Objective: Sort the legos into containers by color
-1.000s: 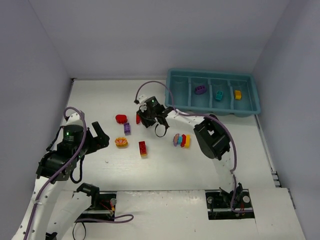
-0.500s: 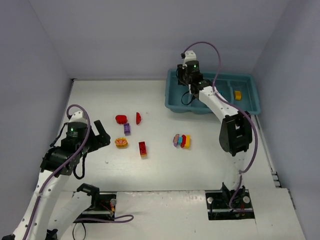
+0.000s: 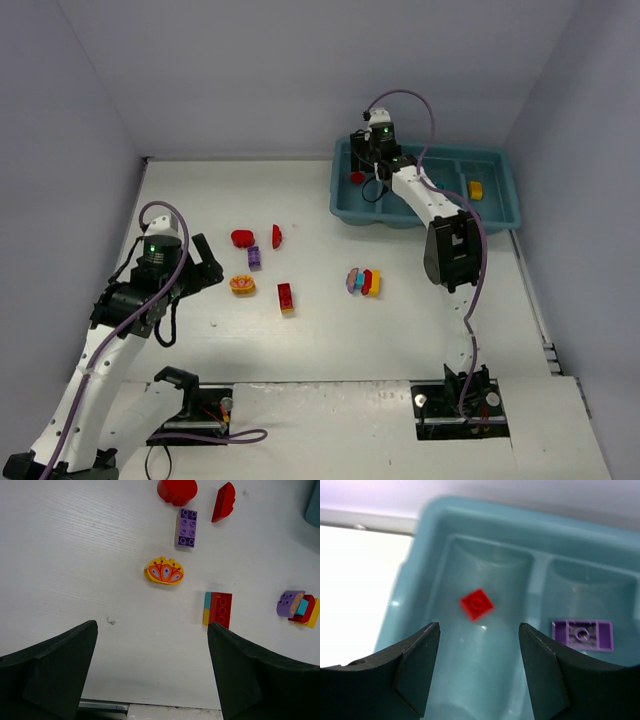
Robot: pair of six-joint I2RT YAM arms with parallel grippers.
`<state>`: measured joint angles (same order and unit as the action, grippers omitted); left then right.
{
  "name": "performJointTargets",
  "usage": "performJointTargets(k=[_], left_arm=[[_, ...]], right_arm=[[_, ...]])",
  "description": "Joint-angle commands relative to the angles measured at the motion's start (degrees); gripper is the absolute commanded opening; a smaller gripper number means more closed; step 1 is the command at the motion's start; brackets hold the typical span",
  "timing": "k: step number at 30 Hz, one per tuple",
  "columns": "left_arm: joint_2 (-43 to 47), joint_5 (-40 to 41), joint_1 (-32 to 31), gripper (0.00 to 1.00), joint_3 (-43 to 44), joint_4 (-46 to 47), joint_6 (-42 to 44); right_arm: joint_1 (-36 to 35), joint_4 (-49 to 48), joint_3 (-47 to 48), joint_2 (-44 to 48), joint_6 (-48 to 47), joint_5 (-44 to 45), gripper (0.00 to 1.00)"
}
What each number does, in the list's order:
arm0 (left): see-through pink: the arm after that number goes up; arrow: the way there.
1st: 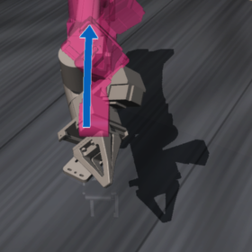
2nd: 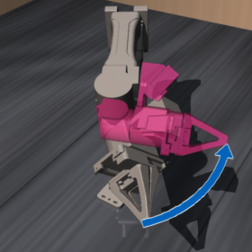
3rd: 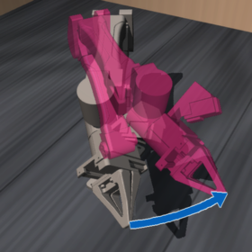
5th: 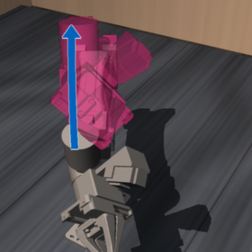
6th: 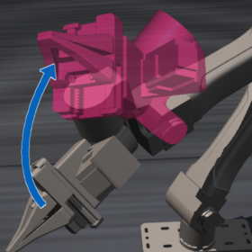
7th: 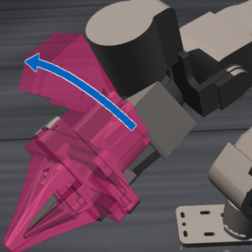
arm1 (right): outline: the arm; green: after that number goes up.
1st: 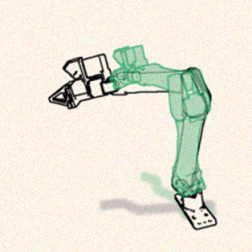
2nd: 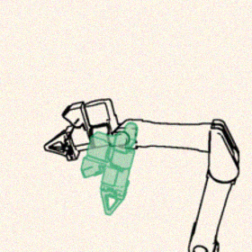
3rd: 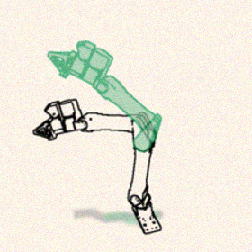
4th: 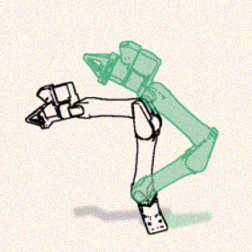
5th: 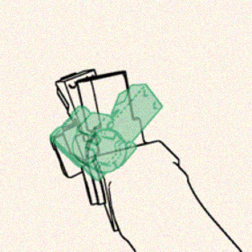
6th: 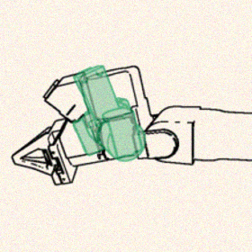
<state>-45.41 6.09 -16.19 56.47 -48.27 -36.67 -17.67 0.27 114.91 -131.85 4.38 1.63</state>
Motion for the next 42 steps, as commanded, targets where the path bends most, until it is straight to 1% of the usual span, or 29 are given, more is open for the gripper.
performJointTargets(k=[1, 4, 5, 7, 8, 11, 12, 14, 16, 25, 35, 38, 39, 40, 41, 42], left_arm=[[-1.17, 1.12, -0.25, 0.84, 2.60, 3.71, -0.78], [-1.18, 1.38, -0.25, 0.84, 2.60, 3.89, -0.78], [-1.17, 1.30, -0.34, 0.84, 2.51, 3.97, -0.78], [-1.00, 1.21, -0.25, 0.84, 2.24, 3.80, -0.78], [-0.91, 1.21, -0.25, 0.84, 2.16, 3.80, -0.78], [-0.56, 0.95, -0.34, 0.84, 1.98, 3.45, -1.04], [-0.38, 0.86, -0.34, 0.84, 1.98, 3.19, -1.13], [0.23, 0.51, -0.34, 0.84, 1.72, 2.92, -1.39], [0.76, 0.50, -0.25, 0.84, 1.28, 2.66, -1.65], [3.48, -0.29, -0.34, 0.84, -0.39, -0.07, -3.94], [5.59, -1.25, -0.25, 0.84, -0.66, -2.35, -4.73], [6.29, -1.08, -0.25, 0.84, -0.57, -3.23, -4.64], [6.56, -1.08, -0.34, 0.84, -0.57, -3.49, -4.73], [6.73, -1.08, -0.34, 0.84, -0.74, -3.67, -4.64], [6.82, -0.99, -0.34, 0.84, -0.83, -3.67, -4.73], [7.00, -0.99, -0.25, 0.84, -0.92, -3.76, -4.73]], right_arm=[[-0.87, -3.17, 3.74, 4.58, 1.06, -4.43, 0.61], [-2.54, -3.35, 1.38, 6.87, 3.17, -6.19, 0.62], [-4.20, -3.78, 0.41, 7.65, 3.61, -6.29, 0.64], [-6.31, -4.75, -2.57, 9.76, 5.54, -6.11, 0.70], [-8.67, -4.84, -3.46, 10.64, 6.07, -5.59, 0.76], [-12.46, -4.93, -5.75, 11.26, 7.83, -2.16, 0.82], [-14.65, -4.93, -6.19, 11.18, 8.36, -1.81, 0.82], [-16.51, -4.93, -7.07, 9.96, 10.73, 1.09, 0.82], [-18.45, -4.84, -7.42, 8.90, 13.53, 1.27, 0.82], [-23.81, -4.58, -6.90, 2.48, 17.59, 1.97, 0.73], [-26.62, -3.79, -7.07, -2.88, 20.31, 3.12, 0.65], [-27.15, -3.79, -7.51, -3.15, 20.31, 3.21, 0.58], [-27.24, -3.70, -7.86, -2.97, 20.31, 3.21, 0.52], [-27.33, -3.79, -8.12, -2.89, 20.23, 3.21, 0.47], [-27.33, -3.79, -8.47, -2.71, 20.23, 3.21, 0.37], [-27.33, -3.79, -8.83, -2.10, 20.14, 3.55, 0.31]])
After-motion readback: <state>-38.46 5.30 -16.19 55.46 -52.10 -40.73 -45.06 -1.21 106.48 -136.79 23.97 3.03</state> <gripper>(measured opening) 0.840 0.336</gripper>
